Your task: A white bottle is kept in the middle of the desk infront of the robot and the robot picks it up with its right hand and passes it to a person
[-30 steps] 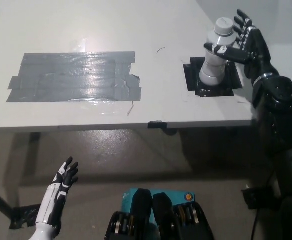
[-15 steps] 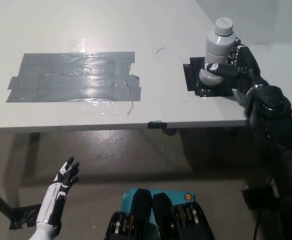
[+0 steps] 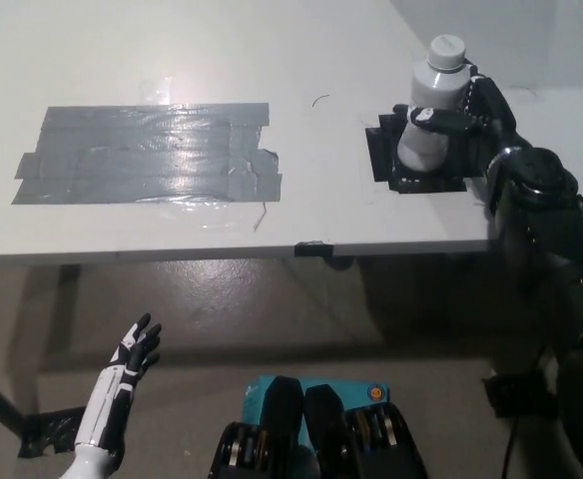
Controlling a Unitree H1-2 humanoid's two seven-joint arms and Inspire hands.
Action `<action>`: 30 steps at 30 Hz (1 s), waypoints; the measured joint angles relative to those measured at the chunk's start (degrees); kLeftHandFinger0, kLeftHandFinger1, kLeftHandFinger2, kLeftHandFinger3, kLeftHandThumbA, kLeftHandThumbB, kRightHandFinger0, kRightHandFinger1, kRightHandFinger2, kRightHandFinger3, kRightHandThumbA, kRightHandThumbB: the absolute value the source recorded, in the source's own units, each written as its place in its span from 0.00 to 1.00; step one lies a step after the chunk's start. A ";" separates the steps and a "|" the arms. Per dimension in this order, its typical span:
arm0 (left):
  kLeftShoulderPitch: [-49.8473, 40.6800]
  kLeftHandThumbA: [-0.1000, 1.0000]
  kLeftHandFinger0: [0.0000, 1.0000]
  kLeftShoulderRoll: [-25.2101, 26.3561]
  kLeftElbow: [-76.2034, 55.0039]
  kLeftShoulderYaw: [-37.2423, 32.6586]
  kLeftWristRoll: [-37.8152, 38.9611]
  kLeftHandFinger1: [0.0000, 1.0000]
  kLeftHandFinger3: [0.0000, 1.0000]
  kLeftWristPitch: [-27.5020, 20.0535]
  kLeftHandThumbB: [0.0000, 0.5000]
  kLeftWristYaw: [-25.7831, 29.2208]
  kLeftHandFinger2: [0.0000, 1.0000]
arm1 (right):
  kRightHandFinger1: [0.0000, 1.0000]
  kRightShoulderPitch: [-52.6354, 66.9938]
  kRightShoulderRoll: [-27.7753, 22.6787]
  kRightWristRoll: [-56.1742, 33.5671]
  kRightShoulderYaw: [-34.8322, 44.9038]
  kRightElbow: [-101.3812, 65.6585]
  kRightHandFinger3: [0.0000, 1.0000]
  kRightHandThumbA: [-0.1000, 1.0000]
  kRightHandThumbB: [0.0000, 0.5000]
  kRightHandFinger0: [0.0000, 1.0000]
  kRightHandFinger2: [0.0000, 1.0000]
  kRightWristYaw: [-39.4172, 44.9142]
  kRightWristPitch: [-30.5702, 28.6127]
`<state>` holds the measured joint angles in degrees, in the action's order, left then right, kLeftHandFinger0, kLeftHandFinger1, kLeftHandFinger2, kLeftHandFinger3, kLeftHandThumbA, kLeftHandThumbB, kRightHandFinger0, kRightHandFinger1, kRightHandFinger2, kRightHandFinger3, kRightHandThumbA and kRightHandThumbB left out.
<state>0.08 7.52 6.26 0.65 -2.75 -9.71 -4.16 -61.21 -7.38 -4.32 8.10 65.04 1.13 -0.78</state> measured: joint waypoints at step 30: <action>2.76 0.96 1.00 0.10 0.30 -0.14 0.53 1.00 1.00 0.49 0.53 -0.89 1.00 | 0.52 -3.09 0.90 5.34 -8.18 2.42 0.84 0.00 0.28 0.12 0.85 -11.69 -7.34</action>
<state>2.84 7.61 6.55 0.51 -2.22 -9.23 -5.04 -64.30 -6.48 1.02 -0.08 67.46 -10.55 -8.12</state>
